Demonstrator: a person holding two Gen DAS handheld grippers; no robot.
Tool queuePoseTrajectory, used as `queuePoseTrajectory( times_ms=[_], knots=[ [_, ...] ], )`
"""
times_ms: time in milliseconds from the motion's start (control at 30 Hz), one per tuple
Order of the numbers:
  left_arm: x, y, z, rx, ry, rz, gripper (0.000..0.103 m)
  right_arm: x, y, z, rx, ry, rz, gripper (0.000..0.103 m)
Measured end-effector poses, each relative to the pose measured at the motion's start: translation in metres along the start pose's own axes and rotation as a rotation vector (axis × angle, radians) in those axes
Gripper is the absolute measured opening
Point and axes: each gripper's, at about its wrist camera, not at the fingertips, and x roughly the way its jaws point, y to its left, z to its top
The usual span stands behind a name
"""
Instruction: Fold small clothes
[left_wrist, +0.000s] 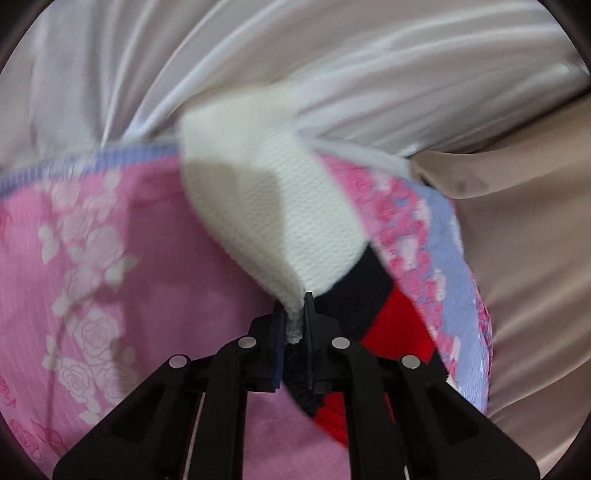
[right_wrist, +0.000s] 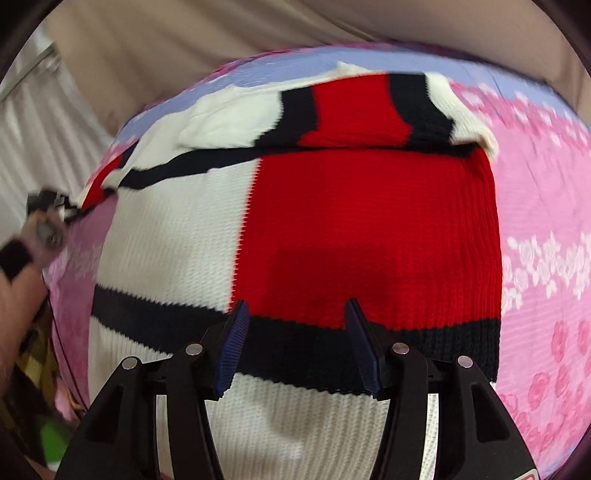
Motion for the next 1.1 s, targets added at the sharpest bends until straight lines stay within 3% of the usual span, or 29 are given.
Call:
queuePoseTrajectory(
  times_ms=[67,200,300,400,500,633,733,833,1000,1100],
  knots=[
    [-0.022,-0.029,-0.007,0.07,-0.047,-0.054,0.007,-0.007,-0.001,-0.001,-0.005,-0.014,-0.007,0.053],
    [-0.091,-0.12,-0.052,0.298,-0.098,-0.236,0.007,-0.013,-0.018,-0.004,0.05,-0.019,-0.003,0.053],
    [-0.133,-0.195,-0.124,0.48,-0.052,-0.405,0.007,-0.019,-0.034,-0.005,0.09,-0.032,0.007,0.053],
    [-0.147,-0.246,-0.216,0.633,0.077,-0.522,0.008,-0.026,-0.05,-0.007,0.113,-0.053,0.01,0.054],
    [-0.128,-0.268,-0.327,0.811,0.204,-0.48,0.013,-0.029,-0.073,-0.012,0.155,-0.059,0.0,0.056],
    [-0.105,-0.234,-0.392,0.797,0.353,-0.397,0.024,-0.04,-0.104,-0.019,0.2,-0.082,-0.031,0.056],
    [-0.104,-0.202,-0.393,0.771,0.363,-0.346,0.036,-0.043,-0.115,-0.013,0.186,-0.097,-0.045,0.057],
    [-0.109,-0.179,-0.363,0.715,0.34,-0.31,0.038,-0.035,-0.11,0.011,0.145,-0.112,-0.029,0.057],
    [-0.101,-0.152,-0.301,0.648,0.259,-0.223,0.04,-0.01,-0.06,0.077,-0.05,-0.183,-0.012,0.068],
    [-0.092,-0.139,-0.28,0.6,0.253,-0.198,0.042,0.017,-0.034,0.117,-0.101,-0.198,-0.017,0.069]
  ],
)
